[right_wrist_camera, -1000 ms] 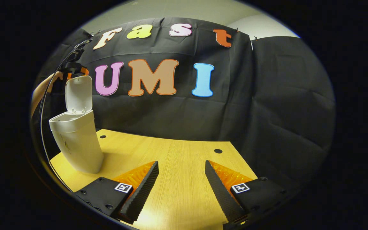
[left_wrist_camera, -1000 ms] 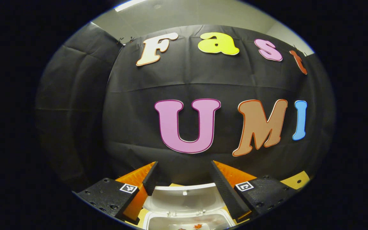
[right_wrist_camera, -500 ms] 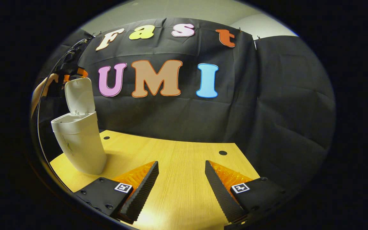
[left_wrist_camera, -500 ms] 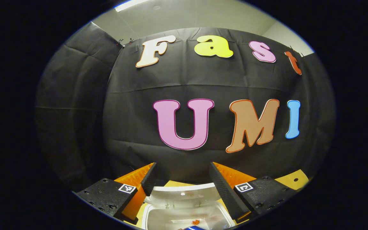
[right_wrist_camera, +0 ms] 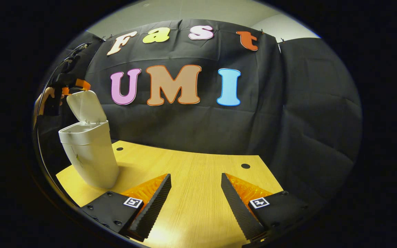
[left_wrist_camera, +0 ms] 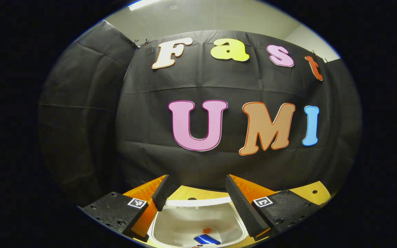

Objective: Press the lid of the desktop garbage bin to open it, pick up the crumpled paper on the desktop and throw it into the bin, then pick up the pop can on the desktop and drop it into the bin, and finally close the garbage bin lid.

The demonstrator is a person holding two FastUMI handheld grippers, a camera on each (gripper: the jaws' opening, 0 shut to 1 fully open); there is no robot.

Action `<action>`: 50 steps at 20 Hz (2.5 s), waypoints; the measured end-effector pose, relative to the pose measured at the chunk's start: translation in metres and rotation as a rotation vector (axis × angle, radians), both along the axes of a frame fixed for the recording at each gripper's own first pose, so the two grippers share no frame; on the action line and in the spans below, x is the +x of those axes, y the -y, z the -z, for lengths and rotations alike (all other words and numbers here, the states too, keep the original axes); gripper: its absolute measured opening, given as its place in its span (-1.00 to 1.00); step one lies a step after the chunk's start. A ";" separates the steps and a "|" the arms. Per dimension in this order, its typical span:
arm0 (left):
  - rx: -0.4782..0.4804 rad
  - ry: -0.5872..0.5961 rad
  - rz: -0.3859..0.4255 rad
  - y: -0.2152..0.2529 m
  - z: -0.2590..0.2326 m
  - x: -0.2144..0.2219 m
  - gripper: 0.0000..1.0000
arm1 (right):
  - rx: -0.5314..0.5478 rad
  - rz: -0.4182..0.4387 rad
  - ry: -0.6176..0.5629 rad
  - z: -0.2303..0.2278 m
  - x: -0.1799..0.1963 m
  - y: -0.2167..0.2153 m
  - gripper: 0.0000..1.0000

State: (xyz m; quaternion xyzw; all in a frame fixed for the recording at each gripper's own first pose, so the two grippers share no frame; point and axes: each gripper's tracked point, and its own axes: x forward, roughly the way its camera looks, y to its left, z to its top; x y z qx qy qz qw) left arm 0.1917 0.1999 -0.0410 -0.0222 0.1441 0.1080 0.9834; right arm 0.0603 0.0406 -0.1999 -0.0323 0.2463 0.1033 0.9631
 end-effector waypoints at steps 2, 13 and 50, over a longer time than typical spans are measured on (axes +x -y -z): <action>0.007 -0.016 0.001 0.005 0.007 -0.009 0.94 | 0.001 -0.011 -0.002 0.000 0.002 -0.002 0.93; -0.043 -0.133 0.011 0.023 0.073 -0.054 0.92 | 0.001 -0.057 -0.020 0.006 -0.007 -0.017 1.00; -0.018 0.211 0.235 0.142 0.014 -0.130 0.86 | 0.055 0.004 0.152 -0.067 -0.018 -0.008 0.93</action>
